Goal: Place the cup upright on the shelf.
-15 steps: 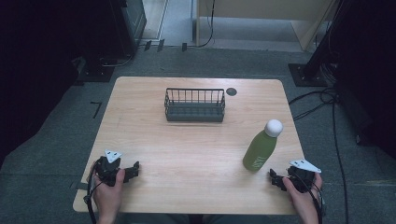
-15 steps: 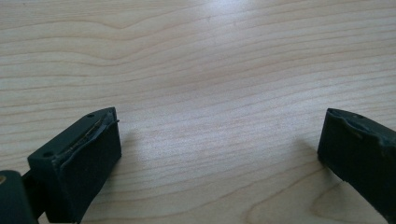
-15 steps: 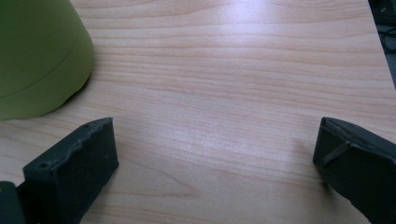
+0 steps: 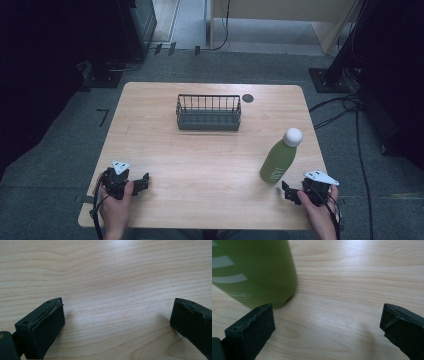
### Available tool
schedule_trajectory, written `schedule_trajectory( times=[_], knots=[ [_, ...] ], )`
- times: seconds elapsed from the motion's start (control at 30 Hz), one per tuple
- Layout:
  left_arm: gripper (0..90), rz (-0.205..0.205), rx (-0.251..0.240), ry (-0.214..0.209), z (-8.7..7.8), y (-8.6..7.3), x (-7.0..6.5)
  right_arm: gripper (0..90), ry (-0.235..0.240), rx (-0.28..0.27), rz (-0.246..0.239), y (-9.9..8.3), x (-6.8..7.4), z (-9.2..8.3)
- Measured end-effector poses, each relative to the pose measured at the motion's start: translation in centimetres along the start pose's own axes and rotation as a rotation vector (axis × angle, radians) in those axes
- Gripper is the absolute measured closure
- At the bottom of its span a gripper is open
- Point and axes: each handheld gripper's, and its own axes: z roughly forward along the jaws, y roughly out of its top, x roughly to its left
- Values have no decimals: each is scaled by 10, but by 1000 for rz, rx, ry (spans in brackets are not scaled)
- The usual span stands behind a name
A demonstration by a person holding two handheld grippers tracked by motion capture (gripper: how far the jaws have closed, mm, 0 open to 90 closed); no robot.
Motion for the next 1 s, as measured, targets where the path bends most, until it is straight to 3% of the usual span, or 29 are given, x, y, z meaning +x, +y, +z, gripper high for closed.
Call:
schedule_trajectory(
  times=[0.4,0.73,1.0],
  knots=[
    [0,0,0,0,0,0,0,0,90,-55,-19,10,22,-11],
    [0,0,0,0,0,0,0,0,118,-88,-22,20,39,-14],
    [0,0,0,0,0,0,0,0,137,-138,24,31,50,-19]
  ],
)
